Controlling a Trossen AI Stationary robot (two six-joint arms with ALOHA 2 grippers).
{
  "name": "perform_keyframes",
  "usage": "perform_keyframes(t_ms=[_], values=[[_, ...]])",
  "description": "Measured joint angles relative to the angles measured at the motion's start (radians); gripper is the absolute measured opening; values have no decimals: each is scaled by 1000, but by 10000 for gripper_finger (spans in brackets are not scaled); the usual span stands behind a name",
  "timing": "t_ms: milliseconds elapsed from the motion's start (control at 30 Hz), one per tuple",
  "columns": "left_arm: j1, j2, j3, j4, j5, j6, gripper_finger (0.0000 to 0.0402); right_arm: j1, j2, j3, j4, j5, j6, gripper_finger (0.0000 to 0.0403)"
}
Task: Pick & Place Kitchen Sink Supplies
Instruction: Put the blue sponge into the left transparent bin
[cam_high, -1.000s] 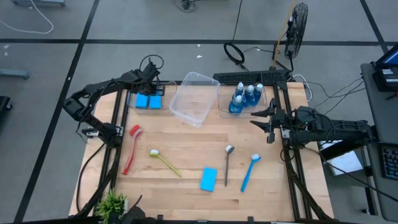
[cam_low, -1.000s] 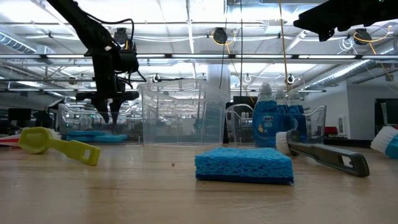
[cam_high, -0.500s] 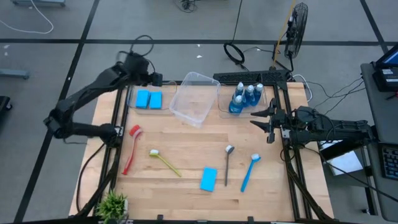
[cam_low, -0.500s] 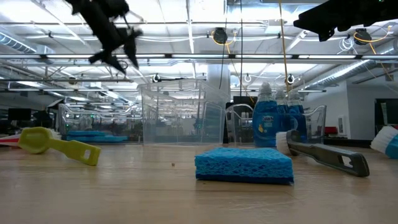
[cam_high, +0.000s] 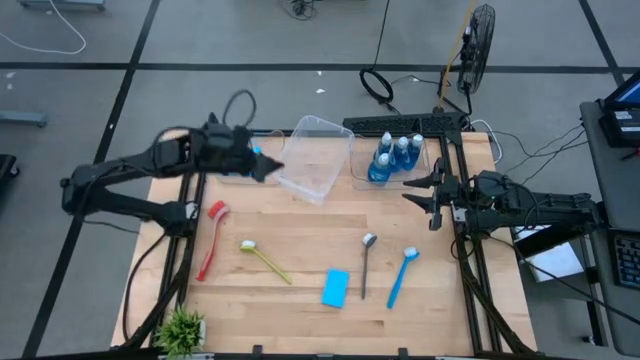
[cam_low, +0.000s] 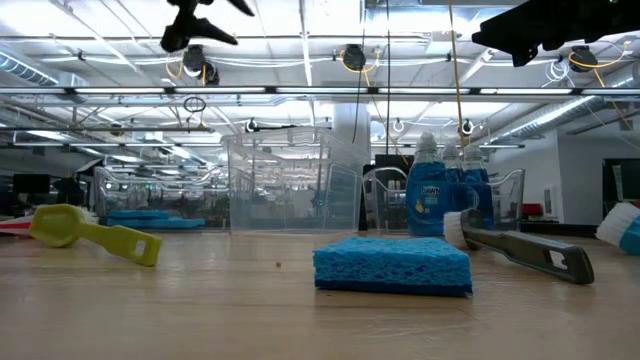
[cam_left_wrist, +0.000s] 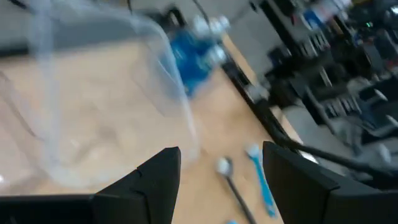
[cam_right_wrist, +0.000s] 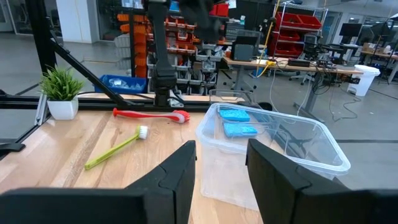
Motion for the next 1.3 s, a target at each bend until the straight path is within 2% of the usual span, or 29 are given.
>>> perform_keyframes(t_ms=[267, 500, 1067, 1167, 1300], values=[[-265, 94, 0, 114, -71, -194, 228, 0, 0, 0, 0, 0, 0, 130], [-416, 238, 0, 202, -75, -332, 228, 0, 0, 0, 0, 0, 0, 130], [-554, 567, 2, 419, -74, -549, 227, 0, 0, 0, 0, 0, 0, 130], [-564, 626, 39, 408, -74, -560, 227, 0, 0, 0, 0, 0, 0, 130], [-563, 714, 135, 312, -88, -538, 227, 0, 0, 0, 0, 0, 0, 130]])
